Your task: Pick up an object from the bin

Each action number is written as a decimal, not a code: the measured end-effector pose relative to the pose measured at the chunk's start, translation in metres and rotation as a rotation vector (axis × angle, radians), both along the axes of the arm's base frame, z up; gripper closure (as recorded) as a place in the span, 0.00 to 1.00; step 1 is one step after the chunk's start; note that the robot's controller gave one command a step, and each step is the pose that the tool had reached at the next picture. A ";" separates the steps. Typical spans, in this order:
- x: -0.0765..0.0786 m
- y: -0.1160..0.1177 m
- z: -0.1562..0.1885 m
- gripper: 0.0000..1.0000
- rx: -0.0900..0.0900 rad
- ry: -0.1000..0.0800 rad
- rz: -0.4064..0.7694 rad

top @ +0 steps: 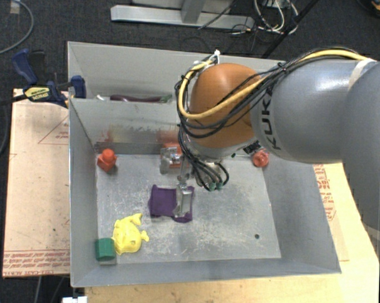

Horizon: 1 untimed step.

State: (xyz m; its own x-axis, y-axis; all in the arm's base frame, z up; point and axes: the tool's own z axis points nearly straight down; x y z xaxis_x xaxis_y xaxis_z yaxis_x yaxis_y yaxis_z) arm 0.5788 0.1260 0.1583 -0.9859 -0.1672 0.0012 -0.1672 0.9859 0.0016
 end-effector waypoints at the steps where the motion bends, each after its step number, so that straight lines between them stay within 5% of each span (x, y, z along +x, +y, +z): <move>1: -0.002 -0.017 -0.030 0.00 0.003 -0.007 0.009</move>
Offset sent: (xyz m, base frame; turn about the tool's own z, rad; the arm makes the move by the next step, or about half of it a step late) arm -0.0185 -0.0197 -0.0883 0.0360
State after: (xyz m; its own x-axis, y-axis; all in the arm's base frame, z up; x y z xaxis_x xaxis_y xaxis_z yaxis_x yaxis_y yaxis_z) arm 0.5765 0.1094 0.1286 -0.9843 -0.1762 -0.0060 -0.1762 0.9843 0.0030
